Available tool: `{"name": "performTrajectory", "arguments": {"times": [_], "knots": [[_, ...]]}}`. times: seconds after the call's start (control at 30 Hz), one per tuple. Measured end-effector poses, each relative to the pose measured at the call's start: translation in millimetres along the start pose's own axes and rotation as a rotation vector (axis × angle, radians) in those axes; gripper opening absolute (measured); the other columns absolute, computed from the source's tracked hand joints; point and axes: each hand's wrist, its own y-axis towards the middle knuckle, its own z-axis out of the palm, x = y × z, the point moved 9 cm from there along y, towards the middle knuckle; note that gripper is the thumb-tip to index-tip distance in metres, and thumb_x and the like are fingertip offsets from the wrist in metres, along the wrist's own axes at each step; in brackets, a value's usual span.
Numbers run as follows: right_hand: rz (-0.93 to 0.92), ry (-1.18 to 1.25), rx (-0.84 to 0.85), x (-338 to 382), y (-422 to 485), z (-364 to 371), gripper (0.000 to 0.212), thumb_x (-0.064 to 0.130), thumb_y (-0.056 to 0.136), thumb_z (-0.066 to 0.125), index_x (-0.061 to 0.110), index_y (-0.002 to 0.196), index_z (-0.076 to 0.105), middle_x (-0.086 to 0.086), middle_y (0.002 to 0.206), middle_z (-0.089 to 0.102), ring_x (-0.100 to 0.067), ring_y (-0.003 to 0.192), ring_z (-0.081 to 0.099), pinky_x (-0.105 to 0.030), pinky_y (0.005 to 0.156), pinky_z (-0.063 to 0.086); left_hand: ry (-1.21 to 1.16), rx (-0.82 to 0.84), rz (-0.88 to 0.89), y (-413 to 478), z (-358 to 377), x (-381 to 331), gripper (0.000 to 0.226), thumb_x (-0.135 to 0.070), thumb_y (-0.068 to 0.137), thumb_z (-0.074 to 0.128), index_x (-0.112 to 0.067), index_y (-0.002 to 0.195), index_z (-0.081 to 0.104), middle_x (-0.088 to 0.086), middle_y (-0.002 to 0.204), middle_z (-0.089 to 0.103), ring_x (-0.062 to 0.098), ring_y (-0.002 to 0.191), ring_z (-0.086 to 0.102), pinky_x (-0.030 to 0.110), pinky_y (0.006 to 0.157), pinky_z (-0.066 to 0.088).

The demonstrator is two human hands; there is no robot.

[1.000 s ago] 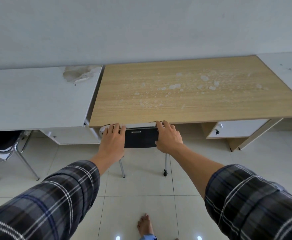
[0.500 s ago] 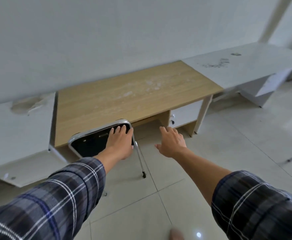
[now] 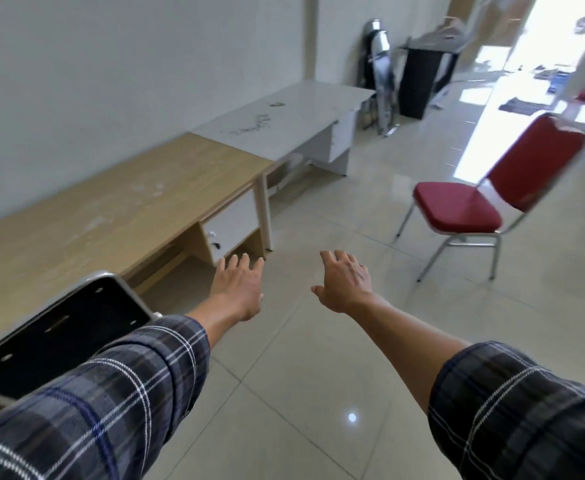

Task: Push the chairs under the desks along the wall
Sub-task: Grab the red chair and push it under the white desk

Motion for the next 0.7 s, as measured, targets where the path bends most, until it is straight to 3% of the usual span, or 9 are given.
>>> {"name": "performTrajectory", "arguments": {"times": [0.2, 0.37, 0.57, 0.7], "knots": [[0.225, 0.006, -0.050, -152, -40, -36, 0.064, 0.047, 0.086, 0.070, 0.019, 0.137, 0.043, -0.011, 0.137, 0.050, -0.029, 0.131, 0.043, -0.044, 0.105, 0.040, 0.019, -0.025, 0.238, 46, -25, -164, 0.078, -0.047, 0.090, 0.055, -0.019, 0.153, 0.017, 0.014, 0.156, 0.026, 0.033, 0.144, 0.023, 0.049, 0.118, 0.016], [0.419, 0.012, -0.040, -301, -80, -60, 0.075, 0.049, 0.087, 0.067, 0.019, 0.148, 0.034, -0.013, 0.154, 0.037, -0.032, 0.145, 0.029, -0.050, 0.115, 0.030, 0.031, -0.055, 0.400, 76, -51, -320, 0.078, -0.047, 0.090, 0.055, -0.019, 0.152, 0.018, 0.014, 0.156, 0.026, 0.033, 0.144, 0.023, 0.049, 0.118, 0.015], [0.557, 0.017, -0.030, -443, -123, -84, 0.078, 0.053, 0.089, 0.063, 0.022, 0.152, 0.028, -0.012, 0.160, 0.028, -0.031, 0.149, 0.022, -0.051, 0.118, 0.024, 0.017, -0.076, 0.553, 91, -73, -482, 0.070, -0.046, 0.092, 0.052, -0.020, 0.150, 0.023, 0.014, 0.153, 0.032, 0.033, 0.142, 0.027, 0.050, 0.117, 0.018], [0.637, 0.001, -0.054, -532, -138, -107, 0.076, 0.055, 0.089, 0.061, 0.021, 0.150, 0.031, -0.011, 0.157, 0.032, -0.030, 0.147, 0.024, -0.052, 0.117, 0.025, -0.004, -0.069, 0.644, 104, -87, -584, 0.069, -0.052, 0.092, 0.047, -0.022, 0.150, 0.025, 0.013, 0.154, 0.031, 0.032, 0.143, 0.026, 0.050, 0.117, 0.017]]}}
